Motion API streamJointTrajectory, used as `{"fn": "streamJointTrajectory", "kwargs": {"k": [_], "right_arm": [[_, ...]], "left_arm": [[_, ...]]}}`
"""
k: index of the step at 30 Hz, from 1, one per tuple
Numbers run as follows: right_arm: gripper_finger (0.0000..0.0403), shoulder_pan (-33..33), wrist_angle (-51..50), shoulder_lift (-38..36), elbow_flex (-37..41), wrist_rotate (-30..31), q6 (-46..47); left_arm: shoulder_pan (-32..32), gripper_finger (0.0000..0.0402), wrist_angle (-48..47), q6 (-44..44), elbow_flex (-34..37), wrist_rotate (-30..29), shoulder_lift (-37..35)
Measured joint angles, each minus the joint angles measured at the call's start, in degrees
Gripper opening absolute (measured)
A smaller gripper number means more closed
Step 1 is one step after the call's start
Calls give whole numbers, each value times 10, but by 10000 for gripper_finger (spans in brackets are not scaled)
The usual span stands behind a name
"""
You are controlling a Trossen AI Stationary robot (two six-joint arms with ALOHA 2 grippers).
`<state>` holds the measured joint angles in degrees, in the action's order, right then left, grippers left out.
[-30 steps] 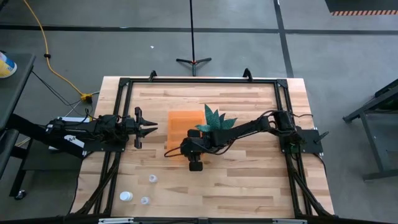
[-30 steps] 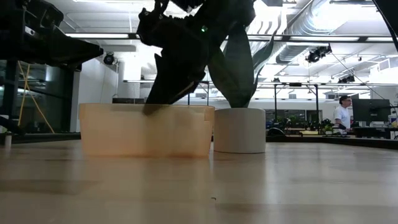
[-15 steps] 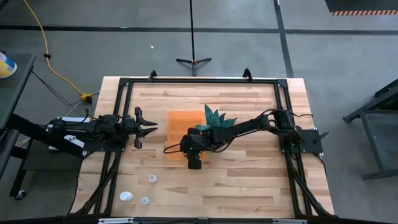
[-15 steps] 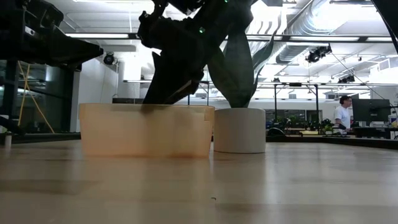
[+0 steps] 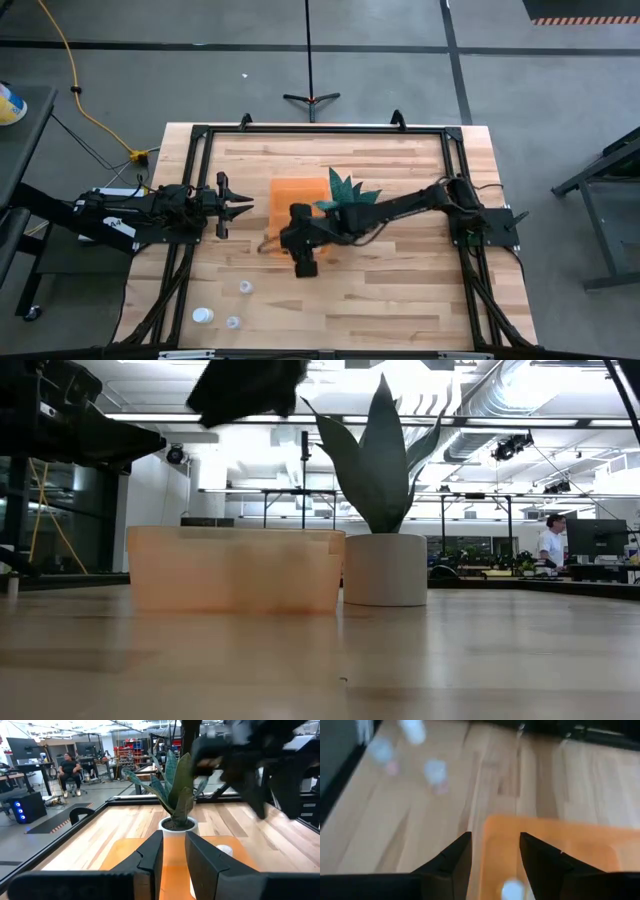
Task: Pick and place pill bottles into a basket
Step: Put the top transparent pill bottle into the orange container
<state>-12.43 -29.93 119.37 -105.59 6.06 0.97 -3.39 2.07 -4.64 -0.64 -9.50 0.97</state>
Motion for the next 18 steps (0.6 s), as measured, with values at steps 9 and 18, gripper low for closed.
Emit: {"fn": "streamJointTrajectory", "kwargs": {"k": [9, 18], "right_arm": [[105, -76, -195, 0, -5, 53, 58], [66, -186, 45, -29, 111, 159, 51]], "left_arm": [[0, 117, 0, 0, 0, 3, 0], [0, 117, 0, 0, 0, 4, 0]]}}
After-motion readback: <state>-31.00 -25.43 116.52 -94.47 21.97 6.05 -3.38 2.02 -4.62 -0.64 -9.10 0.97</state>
